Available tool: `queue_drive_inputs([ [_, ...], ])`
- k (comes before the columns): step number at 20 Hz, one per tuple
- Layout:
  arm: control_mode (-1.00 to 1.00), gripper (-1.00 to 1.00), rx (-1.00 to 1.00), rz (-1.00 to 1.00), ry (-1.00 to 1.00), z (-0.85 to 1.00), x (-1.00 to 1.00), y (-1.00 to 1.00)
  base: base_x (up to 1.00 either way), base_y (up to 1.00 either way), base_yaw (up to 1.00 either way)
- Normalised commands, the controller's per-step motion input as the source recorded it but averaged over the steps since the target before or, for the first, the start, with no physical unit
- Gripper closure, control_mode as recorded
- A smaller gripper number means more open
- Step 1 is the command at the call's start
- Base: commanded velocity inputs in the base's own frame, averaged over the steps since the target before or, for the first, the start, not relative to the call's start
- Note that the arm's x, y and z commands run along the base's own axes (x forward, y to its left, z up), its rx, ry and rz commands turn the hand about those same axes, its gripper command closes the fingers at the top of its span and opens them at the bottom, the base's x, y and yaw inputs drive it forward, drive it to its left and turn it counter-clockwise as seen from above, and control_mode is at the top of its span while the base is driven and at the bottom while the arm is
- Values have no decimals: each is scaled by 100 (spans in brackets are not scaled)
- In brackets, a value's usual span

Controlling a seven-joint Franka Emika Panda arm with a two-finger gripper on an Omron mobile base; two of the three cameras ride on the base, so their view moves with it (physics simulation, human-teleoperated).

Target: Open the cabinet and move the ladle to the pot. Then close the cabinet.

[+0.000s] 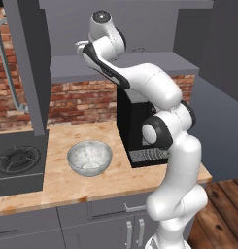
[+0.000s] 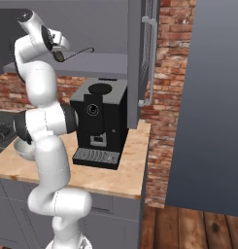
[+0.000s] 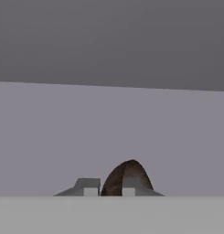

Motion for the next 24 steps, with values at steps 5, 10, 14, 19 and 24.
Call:
queue_drive_inputs([
  [5, -100, 100, 2, -5, 4, 0, -16, 0, 0, 0, 0],
  [10, -100, 100, 7, -2, 1, 10, -60, 0, 0, 0, 0],
  [14, -100, 100, 12, 0, -1, 40, -100, 0, 0, 0, 0],
  [19, -100, 100, 11, -1, -6, 30, -100, -1, 0, 0, 0],
  [24, -100, 100, 8, -1, -8, 15, -100, -11, 0, 0, 0],
])
